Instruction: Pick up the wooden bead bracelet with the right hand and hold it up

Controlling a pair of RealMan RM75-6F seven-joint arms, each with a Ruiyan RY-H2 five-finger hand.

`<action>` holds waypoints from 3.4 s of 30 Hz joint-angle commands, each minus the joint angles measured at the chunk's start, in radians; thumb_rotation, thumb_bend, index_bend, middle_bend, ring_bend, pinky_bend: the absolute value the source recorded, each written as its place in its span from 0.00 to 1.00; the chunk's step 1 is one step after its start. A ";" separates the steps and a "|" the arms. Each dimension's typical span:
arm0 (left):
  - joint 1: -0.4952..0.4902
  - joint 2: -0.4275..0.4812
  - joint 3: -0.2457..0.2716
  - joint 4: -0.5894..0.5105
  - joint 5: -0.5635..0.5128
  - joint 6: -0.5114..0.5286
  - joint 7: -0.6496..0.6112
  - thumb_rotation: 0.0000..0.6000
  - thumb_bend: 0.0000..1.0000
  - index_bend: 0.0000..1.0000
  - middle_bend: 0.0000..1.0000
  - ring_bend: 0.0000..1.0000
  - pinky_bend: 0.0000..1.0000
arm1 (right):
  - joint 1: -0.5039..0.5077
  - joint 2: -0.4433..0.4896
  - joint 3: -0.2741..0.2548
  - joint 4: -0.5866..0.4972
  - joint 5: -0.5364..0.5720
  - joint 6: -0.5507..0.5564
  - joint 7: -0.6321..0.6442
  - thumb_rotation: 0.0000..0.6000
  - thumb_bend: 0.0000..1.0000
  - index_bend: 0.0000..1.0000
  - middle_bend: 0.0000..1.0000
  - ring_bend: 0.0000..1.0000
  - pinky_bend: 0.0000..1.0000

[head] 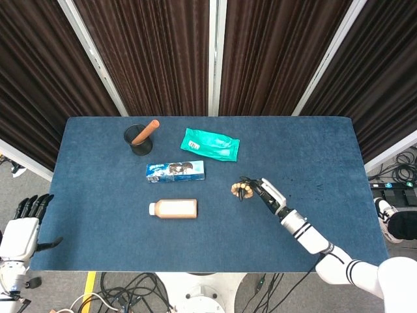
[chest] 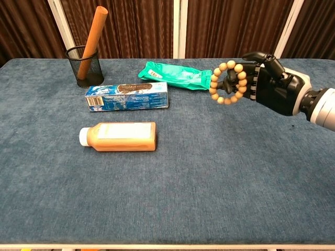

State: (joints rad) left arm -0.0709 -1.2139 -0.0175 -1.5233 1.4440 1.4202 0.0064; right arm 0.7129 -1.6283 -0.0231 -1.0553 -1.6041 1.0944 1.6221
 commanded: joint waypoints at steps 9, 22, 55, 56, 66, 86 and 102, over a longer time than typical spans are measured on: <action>-0.008 0.000 -0.004 -0.004 -0.004 -0.010 0.012 1.00 0.00 0.08 0.07 0.01 0.00 | -0.005 -0.005 -0.006 0.029 -0.002 -0.013 0.055 0.18 0.43 0.71 0.67 0.30 0.00; -0.016 0.002 -0.007 -0.012 -0.011 -0.019 0.022 1.00 0.00 0.08 0.07 0.01 0.00 | -0.017 -0.011 0.008 0.032 0.016 -0.017 0.030 0.17 0.54 0.79 0.75 0.39 0.00; -0.026 -0.003 -0.011 -0.004 -0.020 -0.031 0.024 1.00 0.00 0.08 0.07 0.01 0.00 | -0.018 0.013 0.019 -0.002 0.011 -0.021 0.005 0.49 0.51 0.79 0.76 0.41 0.00; -0.027 -0.002 -0.011 -0.004 -0.021 -0.032 0.024 1.00 0.00 0.08 0.07 0.01 0.00 | -0.017 0.011 0.021 0.000 0.012 -0.022 0.007 0.49 0.54 0.76 0.76 0.40 0.00; -0.021 -0.005 -0.006 -0.003 -0.019 -0.026 0.023 1.00 0.00 0.08 0.07 0.01 0.00 | -0.020 0.002 0.016 0.013 0.003 -0.012 0.011 0.46 0.82 0.68 0.73 0.37 0.00; -0.014 -0.009 -0.001 0.006 -0.012 -0.016 0.012 1.00 0.00 0.08 0.07 0.01 0.00 | -0.006 0.027 -0.010 0.009 -0.039 0.009 0.057 0.45 1.00 0.53 0.60 0.29 0.00; -0.014 -0.010 -0.003 0.007 -0.008 -0.012 0.008 1.00 0.00 0.08 0.07 0.01 0.00 | -0.004 0.046 -0.035 0.031 -0.070 0.059 0.142 0.48 0.41 0.40 0.55 0.25 0.00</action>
State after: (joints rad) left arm -0.0854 -1.2238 -0.0209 -1.5161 1.4352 1.4077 0.0144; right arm 0.7094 -1.5876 -0.0555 -1.0218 -1.6736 1.1503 1.7597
